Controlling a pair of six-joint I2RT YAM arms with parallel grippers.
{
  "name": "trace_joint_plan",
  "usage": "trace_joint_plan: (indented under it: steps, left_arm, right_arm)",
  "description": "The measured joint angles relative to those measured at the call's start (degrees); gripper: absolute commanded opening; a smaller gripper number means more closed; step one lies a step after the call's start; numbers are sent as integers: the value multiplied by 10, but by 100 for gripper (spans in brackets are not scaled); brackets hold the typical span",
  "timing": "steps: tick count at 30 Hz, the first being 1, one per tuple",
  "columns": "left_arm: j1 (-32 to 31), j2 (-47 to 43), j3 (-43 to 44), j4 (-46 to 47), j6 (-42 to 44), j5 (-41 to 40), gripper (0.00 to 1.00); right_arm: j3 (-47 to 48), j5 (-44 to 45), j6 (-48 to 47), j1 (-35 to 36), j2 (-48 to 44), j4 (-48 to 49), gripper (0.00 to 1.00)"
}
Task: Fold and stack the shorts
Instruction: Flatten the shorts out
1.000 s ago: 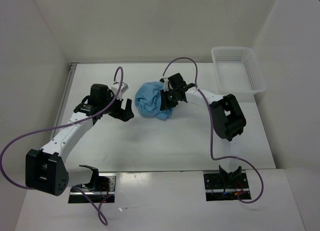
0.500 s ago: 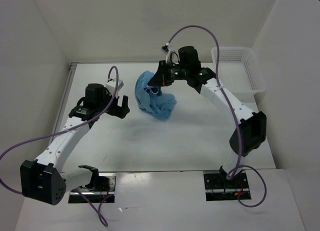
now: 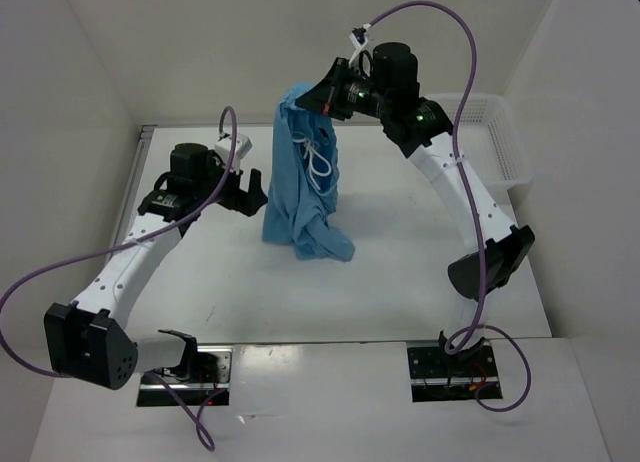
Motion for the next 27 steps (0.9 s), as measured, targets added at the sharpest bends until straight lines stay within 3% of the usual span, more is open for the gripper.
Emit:
trace_joint_plan:
  steps: [6,14,23,27]
  left_arm:
    - [-24,59,-46,64,0,5,100]
    - [-28,155,-164,190,0,-74,100]
    - [-26,233,-139,278,0,-115,96]
    - [-26,271,-85,287,0,-98,96]
  right_arm:
    - [-7,15,-16,0,18,-17,0]
    - [-108,-63,-101,-10,-17,-5,0]
    - [-315,-144,-200,-193,-131,5,0]
    - [-384,-162,-265,-198,-169,0,0]
